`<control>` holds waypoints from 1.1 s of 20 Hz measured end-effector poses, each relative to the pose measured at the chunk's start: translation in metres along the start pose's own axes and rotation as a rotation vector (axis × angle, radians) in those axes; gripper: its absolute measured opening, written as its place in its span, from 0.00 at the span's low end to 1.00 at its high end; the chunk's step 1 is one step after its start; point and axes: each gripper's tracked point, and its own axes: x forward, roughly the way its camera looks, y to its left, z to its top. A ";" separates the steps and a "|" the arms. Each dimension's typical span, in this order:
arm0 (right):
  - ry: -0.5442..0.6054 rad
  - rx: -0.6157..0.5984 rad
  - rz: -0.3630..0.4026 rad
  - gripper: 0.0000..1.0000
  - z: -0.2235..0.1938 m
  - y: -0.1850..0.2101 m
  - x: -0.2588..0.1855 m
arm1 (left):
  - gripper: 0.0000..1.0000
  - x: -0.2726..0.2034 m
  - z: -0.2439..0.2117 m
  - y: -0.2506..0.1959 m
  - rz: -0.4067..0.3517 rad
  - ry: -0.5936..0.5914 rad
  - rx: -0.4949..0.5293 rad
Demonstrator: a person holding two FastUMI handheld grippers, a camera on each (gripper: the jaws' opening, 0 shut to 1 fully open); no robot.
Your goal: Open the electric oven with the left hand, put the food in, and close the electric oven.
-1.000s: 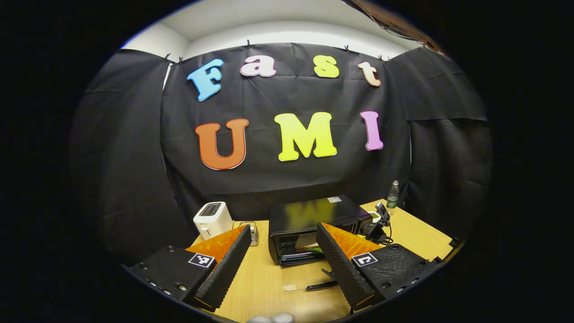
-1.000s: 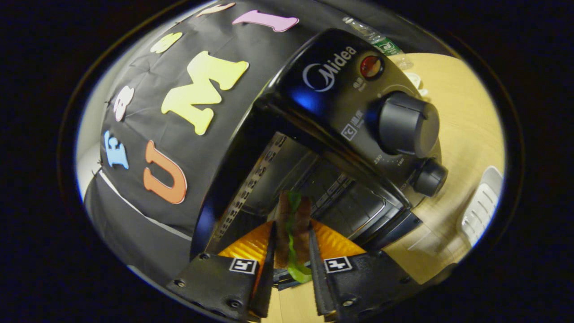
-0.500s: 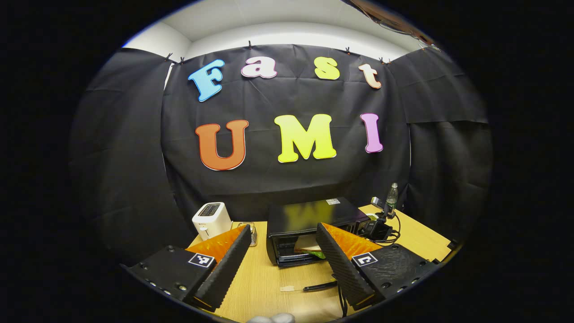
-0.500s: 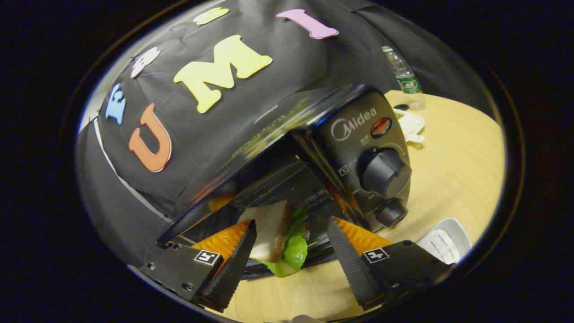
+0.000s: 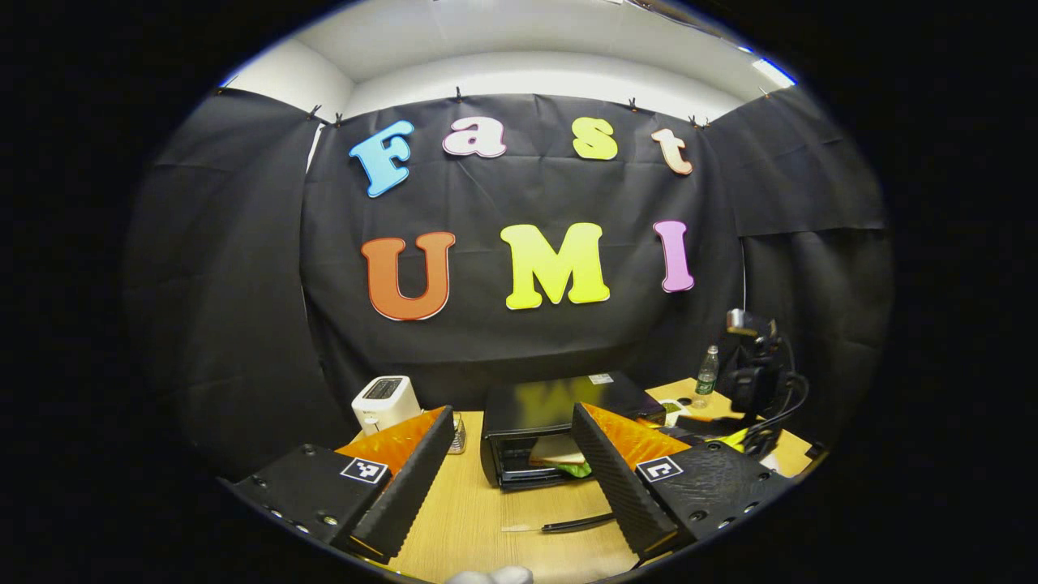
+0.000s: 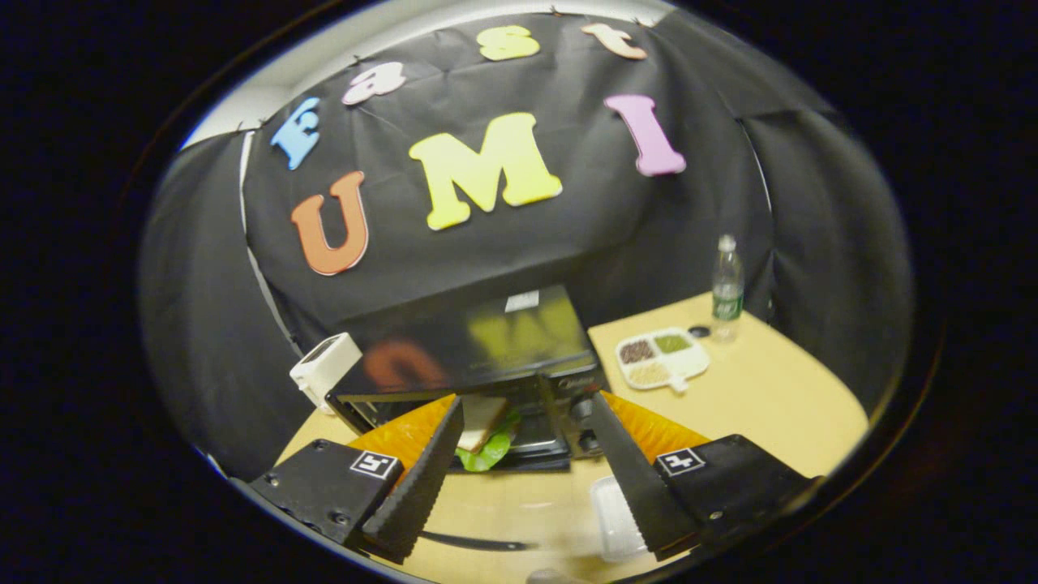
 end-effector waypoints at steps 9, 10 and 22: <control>-0.196 -0.120 -0.062 0.94 0.112 -0.053 -0.126 | 0.95 -0.012 0.022 -0.029 -0.013 -0.056 0.010; -0.216 -0.147 -0.083 0.94 0.122 -0.062 -0.138 | 0.95 -0.014 0.025 -0.032 -0.011 -0.063 0.007; -0.197 -0.199 -0.089 0.95 0.137 -0.113 -0.182 | 0.95 0.001 -0.090 -0.066 0.025 0.066 0.048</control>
